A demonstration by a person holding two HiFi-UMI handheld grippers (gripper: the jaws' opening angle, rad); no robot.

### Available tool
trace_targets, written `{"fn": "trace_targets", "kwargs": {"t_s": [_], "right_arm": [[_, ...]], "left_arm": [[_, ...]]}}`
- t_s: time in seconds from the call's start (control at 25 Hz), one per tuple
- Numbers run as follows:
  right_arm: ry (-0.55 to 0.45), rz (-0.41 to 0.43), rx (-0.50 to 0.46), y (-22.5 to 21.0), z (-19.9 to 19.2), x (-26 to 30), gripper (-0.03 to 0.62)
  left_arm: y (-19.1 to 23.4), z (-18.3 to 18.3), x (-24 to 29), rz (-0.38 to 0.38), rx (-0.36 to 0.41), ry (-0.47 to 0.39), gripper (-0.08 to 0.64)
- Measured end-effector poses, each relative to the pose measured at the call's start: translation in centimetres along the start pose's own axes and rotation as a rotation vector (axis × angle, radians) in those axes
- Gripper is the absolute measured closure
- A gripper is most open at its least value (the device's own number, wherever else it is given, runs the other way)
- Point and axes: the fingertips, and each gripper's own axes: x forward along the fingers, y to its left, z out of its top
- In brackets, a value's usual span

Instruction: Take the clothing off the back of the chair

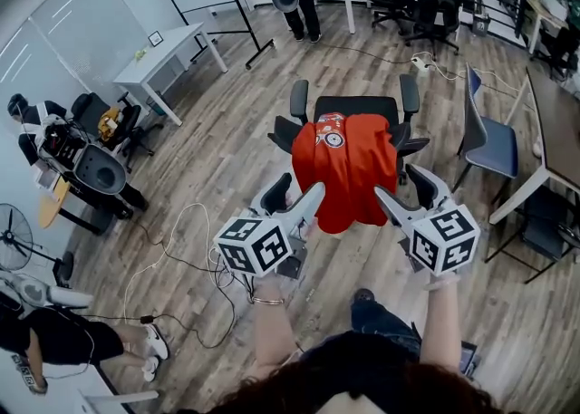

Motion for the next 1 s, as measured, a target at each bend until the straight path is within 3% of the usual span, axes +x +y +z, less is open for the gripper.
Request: {"fn": "trace_targets", "kwargs": {"t_s": [0.48, 1.0], "right_arm": [[0.123, 0.12, 0.053, -0.5, -3.2, 4.8, 0.264], [0.156, 0.266, 0.07, 0.5, -3.8, 8.4, 0.264]], "left_arm": [[3.4, -2.5, 3.9, -0.001, -0.111, 0.095, 0.16], [2.9, -4.1, 7.5, -0.109, -0.171, 0.163, 0.158]]}}
